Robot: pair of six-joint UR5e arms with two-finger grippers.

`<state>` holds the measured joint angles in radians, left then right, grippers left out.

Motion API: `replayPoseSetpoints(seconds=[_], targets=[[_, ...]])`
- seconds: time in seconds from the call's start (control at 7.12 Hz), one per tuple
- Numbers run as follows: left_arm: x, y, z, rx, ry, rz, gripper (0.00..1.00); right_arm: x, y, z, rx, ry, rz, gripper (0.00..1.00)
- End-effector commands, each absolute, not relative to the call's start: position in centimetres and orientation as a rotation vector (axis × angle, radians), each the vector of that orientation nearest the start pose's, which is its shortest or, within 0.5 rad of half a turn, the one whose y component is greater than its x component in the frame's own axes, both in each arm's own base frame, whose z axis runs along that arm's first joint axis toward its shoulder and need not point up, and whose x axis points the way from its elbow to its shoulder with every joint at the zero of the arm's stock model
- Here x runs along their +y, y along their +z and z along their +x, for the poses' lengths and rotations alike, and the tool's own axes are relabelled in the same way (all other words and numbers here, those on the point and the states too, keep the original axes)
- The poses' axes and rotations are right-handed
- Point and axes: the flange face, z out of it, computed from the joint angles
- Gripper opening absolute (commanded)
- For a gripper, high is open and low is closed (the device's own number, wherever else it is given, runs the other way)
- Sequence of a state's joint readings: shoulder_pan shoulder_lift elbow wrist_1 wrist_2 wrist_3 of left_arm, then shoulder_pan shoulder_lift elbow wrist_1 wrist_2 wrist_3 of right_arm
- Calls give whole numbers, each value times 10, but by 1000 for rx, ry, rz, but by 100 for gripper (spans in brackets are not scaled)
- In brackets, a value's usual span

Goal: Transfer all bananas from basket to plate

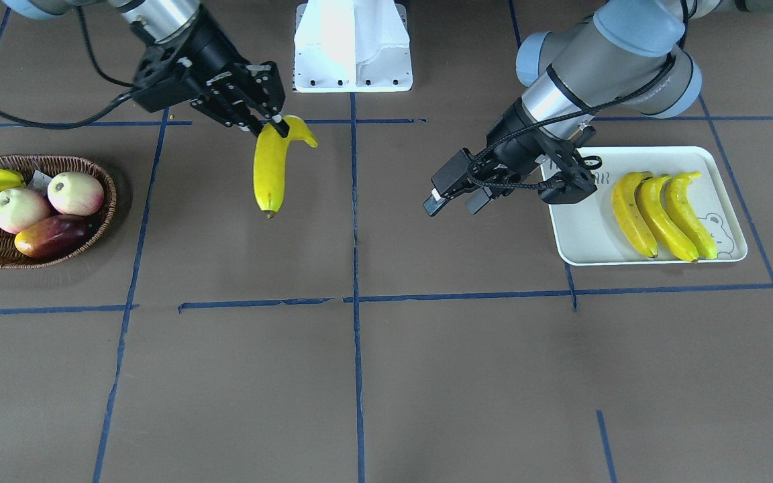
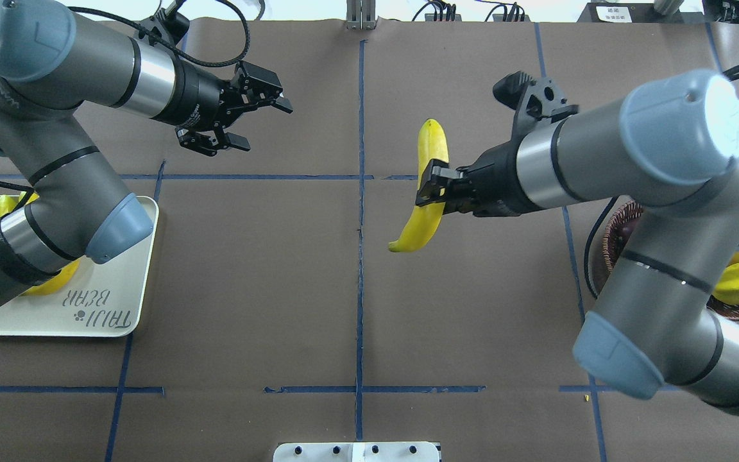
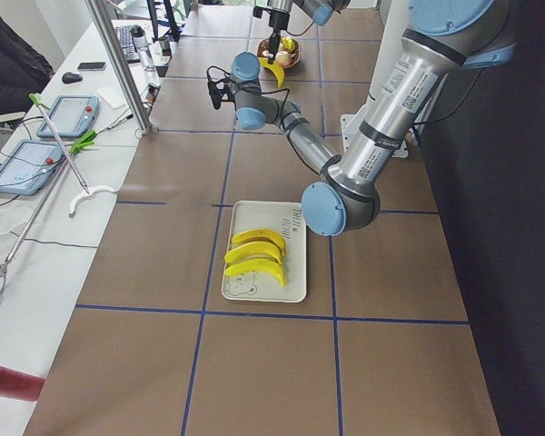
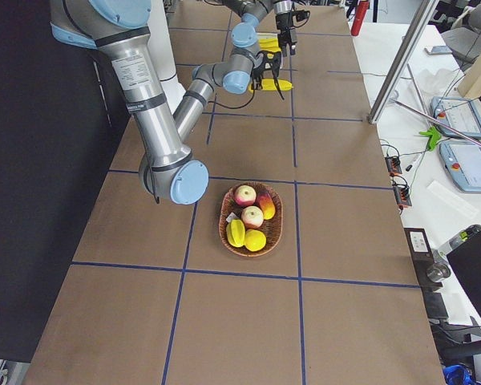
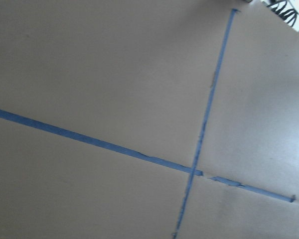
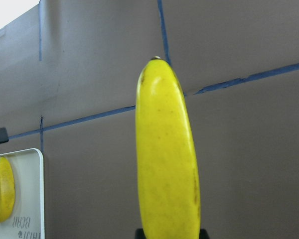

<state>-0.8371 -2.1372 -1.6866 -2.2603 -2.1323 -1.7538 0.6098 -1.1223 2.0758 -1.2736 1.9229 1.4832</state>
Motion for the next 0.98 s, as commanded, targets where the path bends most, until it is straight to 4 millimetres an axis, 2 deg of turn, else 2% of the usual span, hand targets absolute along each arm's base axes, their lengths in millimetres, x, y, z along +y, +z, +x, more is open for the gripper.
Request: replayPoseSetpoints(seconds=[0.0,0.14,0.28,0.56,0.84], targets=[[-528,168,372,1466,-484,-43,99,-348,150,-419,-1276,222,160,2],[-518,160,385,1482,-454,-56,99,-342,147,-426,-1276,220,169,2],[-495,146,410,1519,-401,-90,99,-336,145,-433,-1278,216,178,2],[-459,126,447,1558,-366,-129,99,-333,142,-435,-1282,211,178,3],[-439,118,472,1594,-383,-110,98,-332,141,-434,-1286,210,180,3]])
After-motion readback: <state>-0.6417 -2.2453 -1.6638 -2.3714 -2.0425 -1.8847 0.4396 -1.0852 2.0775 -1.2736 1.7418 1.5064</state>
